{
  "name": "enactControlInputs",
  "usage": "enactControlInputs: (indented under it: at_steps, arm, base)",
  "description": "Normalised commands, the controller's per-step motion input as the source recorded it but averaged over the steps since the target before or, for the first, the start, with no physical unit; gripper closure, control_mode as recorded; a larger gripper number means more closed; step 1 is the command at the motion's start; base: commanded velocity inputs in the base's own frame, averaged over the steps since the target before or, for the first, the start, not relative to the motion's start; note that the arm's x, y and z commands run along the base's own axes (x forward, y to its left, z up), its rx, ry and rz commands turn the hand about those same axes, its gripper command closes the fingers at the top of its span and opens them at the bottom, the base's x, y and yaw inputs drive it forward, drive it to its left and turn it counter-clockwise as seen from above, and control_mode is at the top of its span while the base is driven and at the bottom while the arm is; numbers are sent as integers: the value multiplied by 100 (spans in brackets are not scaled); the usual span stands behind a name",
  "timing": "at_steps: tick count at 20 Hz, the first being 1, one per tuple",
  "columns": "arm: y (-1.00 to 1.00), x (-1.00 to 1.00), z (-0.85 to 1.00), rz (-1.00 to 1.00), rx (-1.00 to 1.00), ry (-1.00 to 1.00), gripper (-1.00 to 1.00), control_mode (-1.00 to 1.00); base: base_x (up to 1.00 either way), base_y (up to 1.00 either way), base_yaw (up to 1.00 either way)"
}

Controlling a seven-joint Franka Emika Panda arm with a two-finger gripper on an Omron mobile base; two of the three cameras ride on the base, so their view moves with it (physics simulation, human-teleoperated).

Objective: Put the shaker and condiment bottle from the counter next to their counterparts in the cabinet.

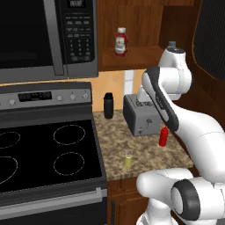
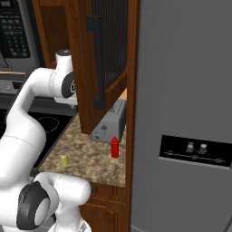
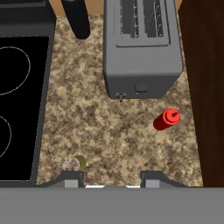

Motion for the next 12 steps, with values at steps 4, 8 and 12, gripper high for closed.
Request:
enactControlInputs:
  at_steps: [4, 8, 12]
  arm:
    - [0, 0, -2, 0, 0, 0, -100, -100]
    - [2, -7, -5, 0, -1, 0, -100, -100]
    - [0, -19, -14, 0, 0, 0, -100, -100]
  base:
    - [0, 0, 0]
    - [0, 0, 0]
    - [0, 0, 0]
